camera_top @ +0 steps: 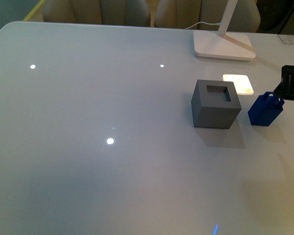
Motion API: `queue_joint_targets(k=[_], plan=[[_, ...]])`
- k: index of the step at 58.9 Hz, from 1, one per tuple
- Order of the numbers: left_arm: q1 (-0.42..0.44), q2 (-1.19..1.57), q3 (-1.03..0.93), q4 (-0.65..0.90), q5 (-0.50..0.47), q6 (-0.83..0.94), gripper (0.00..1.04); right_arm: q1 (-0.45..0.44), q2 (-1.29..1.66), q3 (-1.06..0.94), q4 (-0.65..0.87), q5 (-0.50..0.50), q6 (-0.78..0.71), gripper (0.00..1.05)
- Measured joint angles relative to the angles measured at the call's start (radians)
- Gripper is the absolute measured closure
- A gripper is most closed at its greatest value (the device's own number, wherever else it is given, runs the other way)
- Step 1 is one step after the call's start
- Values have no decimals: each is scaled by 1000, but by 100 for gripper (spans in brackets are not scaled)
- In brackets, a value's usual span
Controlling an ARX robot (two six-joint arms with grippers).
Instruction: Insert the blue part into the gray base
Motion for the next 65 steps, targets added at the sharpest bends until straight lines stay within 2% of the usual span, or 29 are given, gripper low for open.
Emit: queue_joint_targets(k=[34, 52, 56, 65], plan=[[0, 0, 0, 0, 0, 0, 7, 45, 217, 188, -35, 50, 74, 10], [0, 0, 0, 0, 0, 0, 7, 43, 238, 202, -43, 54, 81, 56], [0, 0, 0, 0, 0, 0, 7, 39, 235, 198, -42, 53, 81, 59], [0, 0, 0, 0, 0, 0, 7, 32, 187, 151, -42, 34, 85, 60]])
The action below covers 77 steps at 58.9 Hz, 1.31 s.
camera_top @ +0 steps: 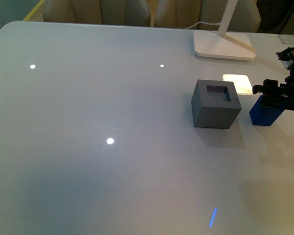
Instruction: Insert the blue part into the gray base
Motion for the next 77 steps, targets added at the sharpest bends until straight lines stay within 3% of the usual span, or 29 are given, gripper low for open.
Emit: queue_joint_targets(k=[13, 27, 48, 77], plan=[[0, 0, 0, 0, 0, 0, 7, 10, -199, -90, -16, -33, 29, 60], [0, 0, 0, 0, 0, 0, 7, 90, -354, -117, -57, -41, 96, 60], [0, 0, 0, 0, 0, 0, 7, 227, -277, -45, -87, -5, 196, 60], [0, 0, 0, 0, 0, 0, 7, 267, -173, 26, -102, 18, 224, 60]])
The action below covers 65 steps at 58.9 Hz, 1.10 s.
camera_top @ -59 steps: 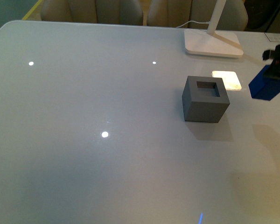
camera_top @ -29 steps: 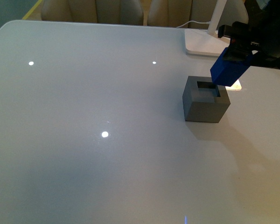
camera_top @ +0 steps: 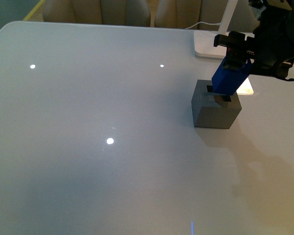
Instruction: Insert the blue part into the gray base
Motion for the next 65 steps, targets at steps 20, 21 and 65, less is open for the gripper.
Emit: queue_joint_targets(k=[20, 21, 65], plan=[[0, 0, 0, 0, 0, 0, 7, -1, 27, 16, -16, 7, 0, 60], [0, 0, 0, 0, 0, 0, 7, -1, 27, 16, -18, 7, -1, 60], [0, 0, 0, 0, 0, 0, 7, -21, -86, -108, 84, -39, -21, 9]])
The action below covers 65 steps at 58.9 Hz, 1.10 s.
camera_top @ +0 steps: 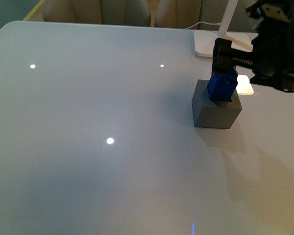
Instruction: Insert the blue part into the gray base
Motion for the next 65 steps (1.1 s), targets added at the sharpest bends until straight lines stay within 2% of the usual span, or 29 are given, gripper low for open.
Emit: queue_joint_targets(k=[17, 22, 26, 30, 41, 46, 53, 56, 65], plan=[[0, 0, 0, 0, 0, 0, 7, -41, -310, -193, 117, 35, -61, 10], [0, 0, 0, 0, 0, 0, 7, -42, -311, -340, 525, 132, -141, 24], [0, 0, 0, 0, -1, 0, 7, -49, -313, -468, 769, 132, -171, 34], [0, 0, 0, 0, 0, 0, 7, -65, -380, -615, 984, 123, -197, 52], [0, 0, 0, 0, 0, 0, 7, -97, -533, -760, 1029, 101, -211, 84], [0, 0, 0, 0, 0, 0, 7, -108, -604, -849, 1026, 84, -220, 103], [0, 0, 0, 0, 0, 0, 7, -120, -665, -915, 1053, 68, -219, 103], [0, 0, 0, 0, 0, 0, 7, -150, -679, -947, 1067, 23, -219, 103], [0, 0, 0, 0, 0, 0, 7, -180, -778, -1019, 1017, 14, -219, 103]])
